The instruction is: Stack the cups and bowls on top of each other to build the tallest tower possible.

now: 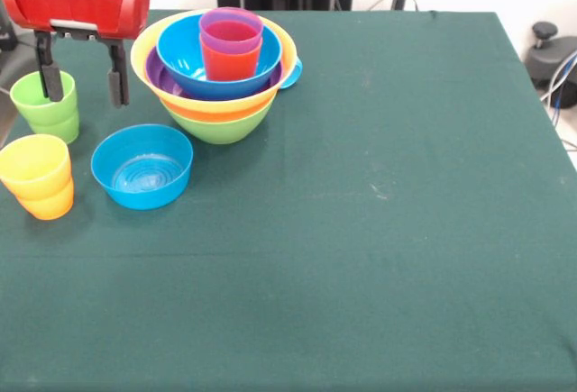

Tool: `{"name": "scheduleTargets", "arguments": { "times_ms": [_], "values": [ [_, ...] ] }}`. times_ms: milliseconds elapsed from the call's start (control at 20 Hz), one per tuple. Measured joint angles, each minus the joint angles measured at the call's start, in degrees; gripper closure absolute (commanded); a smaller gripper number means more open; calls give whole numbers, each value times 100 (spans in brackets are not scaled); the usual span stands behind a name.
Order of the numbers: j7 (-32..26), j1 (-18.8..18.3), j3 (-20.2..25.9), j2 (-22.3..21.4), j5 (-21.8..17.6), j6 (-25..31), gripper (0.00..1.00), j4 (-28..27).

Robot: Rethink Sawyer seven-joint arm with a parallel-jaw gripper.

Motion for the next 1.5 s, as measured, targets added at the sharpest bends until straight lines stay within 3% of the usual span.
{"name": "scheduleTargets", "arguments": {
  "times_ms": [450, 950, 1500],
  "values": [
    [0, -70, 0, -41, -23, 0, 0, 290],
    [0, -497, 3, -130, -43, -1, 0, 768],
    [0, -727, 20, -126, -58, -1, 0, 834]
  ]
}}
